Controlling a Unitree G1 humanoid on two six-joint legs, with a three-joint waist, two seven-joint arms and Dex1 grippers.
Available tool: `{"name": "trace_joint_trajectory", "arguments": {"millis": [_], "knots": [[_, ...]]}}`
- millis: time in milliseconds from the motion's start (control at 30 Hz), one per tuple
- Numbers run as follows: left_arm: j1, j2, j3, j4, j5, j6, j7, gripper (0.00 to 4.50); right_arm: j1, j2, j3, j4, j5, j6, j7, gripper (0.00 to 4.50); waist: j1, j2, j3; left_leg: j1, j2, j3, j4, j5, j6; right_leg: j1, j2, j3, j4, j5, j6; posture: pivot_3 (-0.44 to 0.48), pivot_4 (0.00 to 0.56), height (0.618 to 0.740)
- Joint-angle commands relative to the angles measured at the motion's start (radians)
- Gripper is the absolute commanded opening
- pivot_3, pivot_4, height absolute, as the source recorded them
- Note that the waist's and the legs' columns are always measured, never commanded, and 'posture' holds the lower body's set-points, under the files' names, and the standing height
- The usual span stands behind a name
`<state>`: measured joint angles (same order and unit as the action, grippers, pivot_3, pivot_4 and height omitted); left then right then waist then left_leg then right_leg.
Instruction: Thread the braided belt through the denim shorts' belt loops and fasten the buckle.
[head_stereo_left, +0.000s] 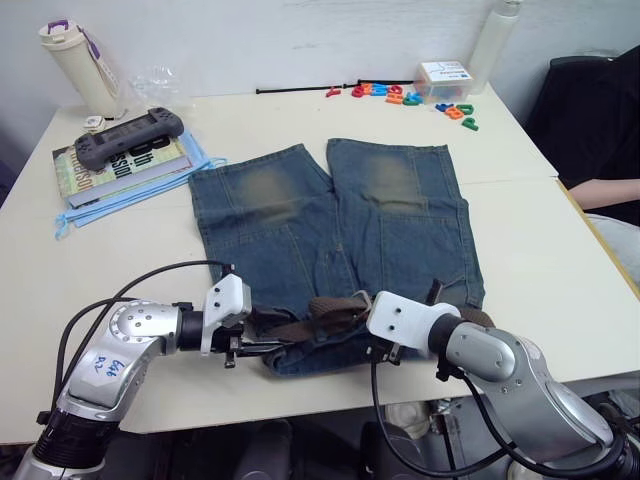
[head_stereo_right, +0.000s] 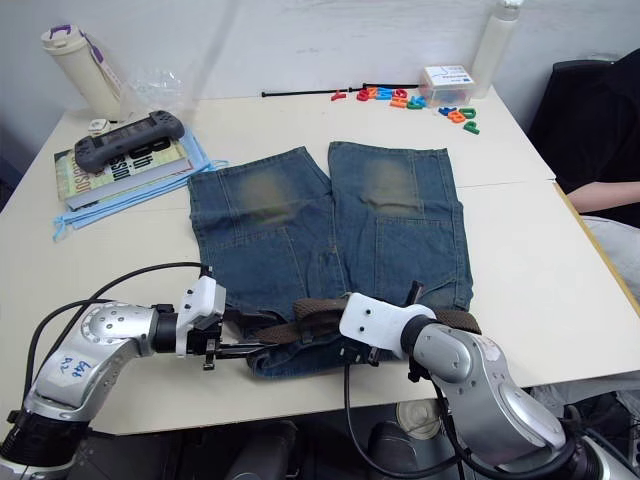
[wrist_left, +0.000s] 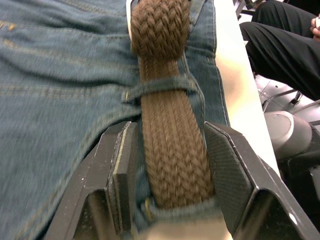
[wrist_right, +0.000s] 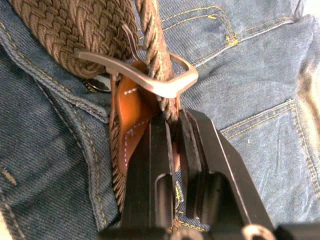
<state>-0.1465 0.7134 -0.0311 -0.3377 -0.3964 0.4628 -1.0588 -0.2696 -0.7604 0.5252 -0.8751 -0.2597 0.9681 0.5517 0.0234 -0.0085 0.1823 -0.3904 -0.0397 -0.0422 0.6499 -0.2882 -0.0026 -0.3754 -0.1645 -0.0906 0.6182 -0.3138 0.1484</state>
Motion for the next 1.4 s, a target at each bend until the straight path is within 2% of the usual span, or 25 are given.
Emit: {"name": "trace_joint_trajectory", "arguments": {"millis": [33,67,167,200,233,267,333,467,633,767,867,1067,1400], "knots": [[0.012,0.026,-0.075,0.037,0.097,-0.072,0.002,2.37,-0.004,0.002,-0.014,-0.076,-0.025,-0.007,-0.004,0.00,0.000,0.000,0.000,0.000,0.000,0.000,0.000,0.000,0.000,0.000,0.000,0.000,0.000,0.000,0.000,0.000,0.150,0.713],[0.013,0.031,-0.080,0.042,0.107,-0.081,0.000,2.37,-0.004,0.001,-0.015,-0.077,-0.025,-0.007,-0.004,0.00,0.000,0.000,0.000,0.000,0.000,0.000,0.000,0.000,0.000,0.000,0.000,0.000,0.000,0.000,0.000,0.000,0.150,0.713],[0.010,0.041,-0.080,0.065,0.111,-0.100,-0.011,1.63,-0.004,0.002,-0.020,-0.079,-0.024,-0.005,-0.005,0.00,0.000,0.000,0.000,0.000,0.000,0.000,0.000,0.000,0.000,0.000,0.000,0.000,0.000,0.000,0.000,0.000,0.150,0.713],[0.009,0.043,-0.081,0.070,0.112,-0.108,-0.016,1.13,-0.004,0.002,-0.021,-0.079,-0.023,-0.005,-0.005,0.00,0.000,0.000,0.000,0.000,0.001,0.000,0.000,0.000,0.000,0.000,0.000,0.000,-0.001,0.000,0.000,0.000,0.150,0.713],[0.008,0.043,-0.081,0.074,0.116,-0.115,-0.015,1.00,-0.003,0.001,-0.022,-0.079,-0.023,-0.005,-0.004,0.00,0.000,0.000,0.000,0.000,0.001,0.000,0.000,0.000,0.000,0.000,0.000,0.000,-0.001,0.000,0.000,0.000,0.150,0.713],[0.008,0.042,-0.079,0.077,0.113,-0.115,-0.014,0.56,-0.003,0.000,-0.024,-0.080,-0.023,-0.004,-0.004,0.00,0.000,0.000,0.000,0.000,0.000,0.000,0.000,0.000,0.000,0.000,0.000,0.000,-0.001,0.000,0.000,0.000,0.150,0.713],[0.011,0.042,-0.076,0.083,0.114,-0.119,-0.010,0.04,0.000,-0.004,-0.027,-0.083,-0.024,-0.002,-0.003,0.00,0.000,0.000,0.000,0.000,0.001,0.000,0.000,0.000,0.000,0.000,0.000,0.000,-0.002,0.000,0.000,0.000,0.150,0.713],[0.023,0.046,-0.069,0.095,0.121,-0.141,-0.001,0.04,0.015,-0.016,-0.042,-0.093,-0.025,0.002,-0.004,0.00,0.000,0.000,0.000,0.000,0.001,0.000,0.000,0.000,0.000,0.000,0.000,0.000,-0.001,0.000,0.000,0.000,0.150,0.713],[0.048,0.031,-0.035,0.117,0.169,-0.229,0.078,0.04,0.077,-0.042,-0.091,-0.131,-0.026,0.016,-0.008,0.00,0.001,0.000,0.000,0.000,0.001,0.000,0.000,0.000,0.000,0.000,0.000,0.000,-0.002,0.000,0.000,0.000,0.150,0.713],[0.100,0.012,-0.001,0.129,0.222,-0.334,0.169,0.04,0.190,-0.088,-0.179,-0.160,-0.037,0.006,-0.013,0.00,0.005,0.000,0.000,0.000,0.001,0.000,0.000,0.000,0.000,0.000,0.000,0.000,-0.003,0.000,0.000,0.000,0.150,0.713],[0.154,-0.003,0.031,0.156,0.218,-0.377,0.209,0.04,0.272,-0.110,-0.249,-0.161,-0.048,-0.019,-0.023,0.00,0.006,0.000,0.000,0.001,0.001,0.001,0.000,0.000,0.000,0.001,0.000,0.000,-0.004,0.000,0.000,0.000,0.150,0.713],[0.242,0.012,0.071,0.273,0.221,-0.478,0.211,0.04,0.398,-0.139,-0.383,-0.151,-0.072,-0.062,-0.026,0.00,0.005,0.001,-0.001,0.002,0.001,0.001,0.000,0.000,0.000,0.001,0.000,0.000,-0.004,0.000,0.000,0.000,0.150,0.713],[0.269,-0.005,0.106,0.369,0.168,-0.481,0.228,0.04,0.530,-0.137,-0.525,-0.089,-0.136,-0.108,-0.052,0.00,0.003,0.004,-0.003,0.005,0.003,0.003,-0.001,-0.001,-0.001,0.001,0.000,0.001,-0.002,-0.001,-0.001,0.000,0.150,0.713]]}}
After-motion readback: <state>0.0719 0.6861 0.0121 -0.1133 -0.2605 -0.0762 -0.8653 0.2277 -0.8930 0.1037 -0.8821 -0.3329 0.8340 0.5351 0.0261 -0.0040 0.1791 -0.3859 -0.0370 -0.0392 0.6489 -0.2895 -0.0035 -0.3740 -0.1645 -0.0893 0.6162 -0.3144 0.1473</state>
